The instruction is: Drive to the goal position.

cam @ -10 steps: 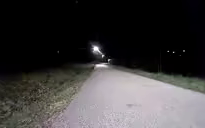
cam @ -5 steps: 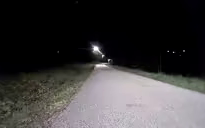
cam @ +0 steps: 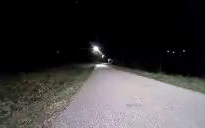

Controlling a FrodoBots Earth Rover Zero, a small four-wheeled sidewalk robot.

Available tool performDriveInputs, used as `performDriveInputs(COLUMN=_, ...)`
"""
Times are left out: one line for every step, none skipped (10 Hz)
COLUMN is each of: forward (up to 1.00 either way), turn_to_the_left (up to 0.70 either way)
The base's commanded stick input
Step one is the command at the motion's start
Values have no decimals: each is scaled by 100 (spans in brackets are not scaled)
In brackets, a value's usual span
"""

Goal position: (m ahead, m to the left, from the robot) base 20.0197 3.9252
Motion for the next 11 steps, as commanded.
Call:
performDriveInputs(forward=2, turn_to_the_left=-10)
performDriveInputs(forward=3, turn_to_the_left=-11)
performDriveInputs(forward=13, turn_to_the_left=-51)
performDriveInputs(forward=30, turn_to_the_left=-45)
performDriveInputs(forward=45, turn_to_the_left=-26)
performDriveInputs(forward=45, turn_to_the_left=-26)
performDriveInputs(forward=45, turn_to_the_left=-26)
performDriveInputs(forward=45, turn_to_the_left=-26)
performDriveInputs(forward=45, turn_to_the_left=-26)
performDriveInputs(forward=45, turn_to_the_left=-27)
performDriveInputs(forward=45, turn_to_the_left=-27)
